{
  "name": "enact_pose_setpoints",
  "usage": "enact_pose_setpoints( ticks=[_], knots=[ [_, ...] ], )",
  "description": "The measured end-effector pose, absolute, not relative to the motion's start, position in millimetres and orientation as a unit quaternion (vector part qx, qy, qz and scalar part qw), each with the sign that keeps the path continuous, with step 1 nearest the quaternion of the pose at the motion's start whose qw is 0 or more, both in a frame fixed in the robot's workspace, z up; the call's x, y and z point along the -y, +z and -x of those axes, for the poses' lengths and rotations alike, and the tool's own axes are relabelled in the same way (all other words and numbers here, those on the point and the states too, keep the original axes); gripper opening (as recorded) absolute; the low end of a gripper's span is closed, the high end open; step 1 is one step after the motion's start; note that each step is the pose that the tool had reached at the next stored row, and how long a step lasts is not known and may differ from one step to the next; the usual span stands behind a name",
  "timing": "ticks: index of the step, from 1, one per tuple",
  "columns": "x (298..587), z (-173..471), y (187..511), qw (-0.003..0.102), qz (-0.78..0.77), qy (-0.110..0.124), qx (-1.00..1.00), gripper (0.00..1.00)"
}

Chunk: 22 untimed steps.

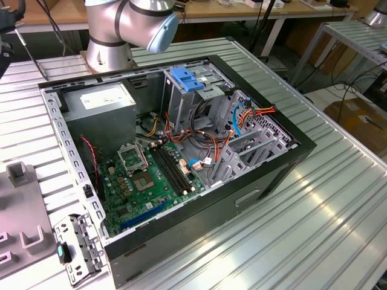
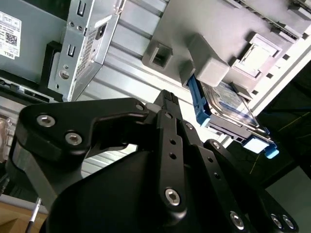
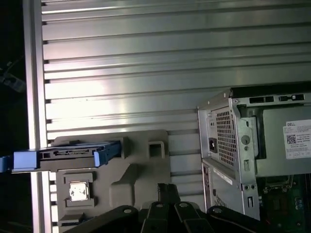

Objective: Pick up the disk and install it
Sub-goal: 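Reach for the disk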

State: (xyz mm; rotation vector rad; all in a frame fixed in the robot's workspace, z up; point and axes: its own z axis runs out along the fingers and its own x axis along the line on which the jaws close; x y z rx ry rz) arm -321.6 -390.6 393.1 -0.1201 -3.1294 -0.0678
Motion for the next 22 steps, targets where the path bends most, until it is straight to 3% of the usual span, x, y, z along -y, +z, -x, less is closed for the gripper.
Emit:
enact_pose_setpoints(
  ticks=[11, 22],
  knots=[
    [386.2, 365.1, 392.2, 0.005, 0.039, -0.022, 0.999, 0.11],
    [375.4, 431.6, 384.8, 0.013, 0.039, -0.022, 0.999, 0.11]
  ],
)
